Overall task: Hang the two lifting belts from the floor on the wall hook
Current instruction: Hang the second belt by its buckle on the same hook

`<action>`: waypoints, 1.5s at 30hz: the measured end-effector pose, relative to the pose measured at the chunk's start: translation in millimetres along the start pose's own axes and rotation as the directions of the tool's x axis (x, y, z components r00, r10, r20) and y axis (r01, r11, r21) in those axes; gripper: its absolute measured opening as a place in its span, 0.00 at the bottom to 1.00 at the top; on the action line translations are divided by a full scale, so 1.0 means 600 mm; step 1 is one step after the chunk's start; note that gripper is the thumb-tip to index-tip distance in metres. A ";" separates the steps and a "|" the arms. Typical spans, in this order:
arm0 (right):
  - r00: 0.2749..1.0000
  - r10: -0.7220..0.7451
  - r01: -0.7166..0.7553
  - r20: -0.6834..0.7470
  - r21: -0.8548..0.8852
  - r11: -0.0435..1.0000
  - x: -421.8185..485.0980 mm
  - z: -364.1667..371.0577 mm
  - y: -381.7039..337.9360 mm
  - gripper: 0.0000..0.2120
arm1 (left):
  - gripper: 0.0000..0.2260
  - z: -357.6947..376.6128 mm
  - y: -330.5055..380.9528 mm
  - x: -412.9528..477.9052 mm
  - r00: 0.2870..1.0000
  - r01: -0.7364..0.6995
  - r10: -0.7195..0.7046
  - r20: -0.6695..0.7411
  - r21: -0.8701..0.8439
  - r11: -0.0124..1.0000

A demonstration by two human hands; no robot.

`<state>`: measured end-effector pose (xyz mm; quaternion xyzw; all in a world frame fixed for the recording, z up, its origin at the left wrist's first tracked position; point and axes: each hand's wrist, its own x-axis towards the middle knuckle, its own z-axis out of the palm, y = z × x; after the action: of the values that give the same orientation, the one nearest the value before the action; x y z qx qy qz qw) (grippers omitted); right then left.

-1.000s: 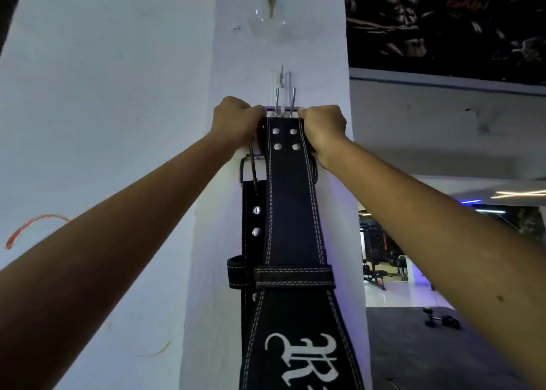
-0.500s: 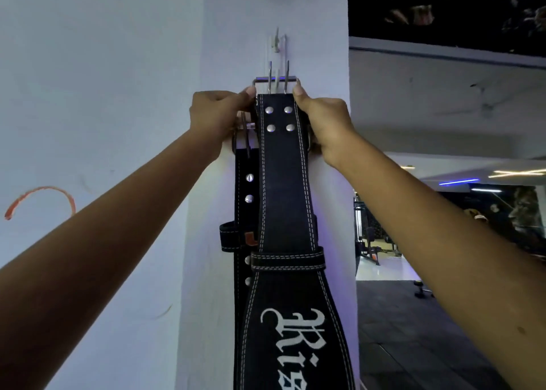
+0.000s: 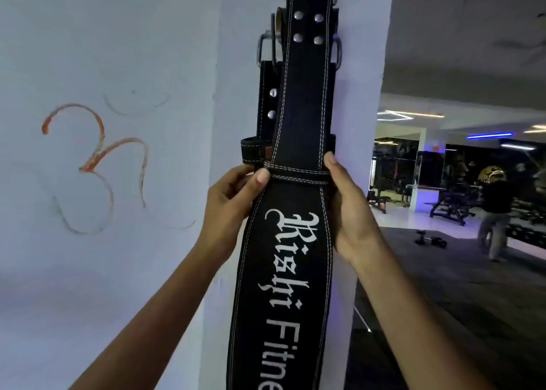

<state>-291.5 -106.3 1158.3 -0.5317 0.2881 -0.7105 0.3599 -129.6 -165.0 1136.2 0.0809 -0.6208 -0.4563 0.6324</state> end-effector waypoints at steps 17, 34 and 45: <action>0.940 -0.273 0.141 -0.202 -0.500 0.854 -0.189 -0.083 0.298 0.09 | 0.08 -0.054 -0.194 -0.225 0.991 0.131 -0.126 -0.036 0.181 0.975; 0.968 0.162 -0.233 -0.190 -0.464 0.855 -0.331 -0.161 0.365 0.16 | 0.13 -0.111 -0.264 -0.390 0.906 0.217 -0.386 0.172 0.594 0.775; 0.971 0.163 -0.238 -0.177 -0.629 0.740 -0.383 -0.172 0.385 0.14 | 0.10 -0.075 -0.238 -0.405 0.898 0.396 -0.434 -0.070 0.557 0.730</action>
<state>-303.0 -48.2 821.6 -0.5486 0.5897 -0.5531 0.2129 -113.7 -102.6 857.9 0.3835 -0.7126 -0.3867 0.4423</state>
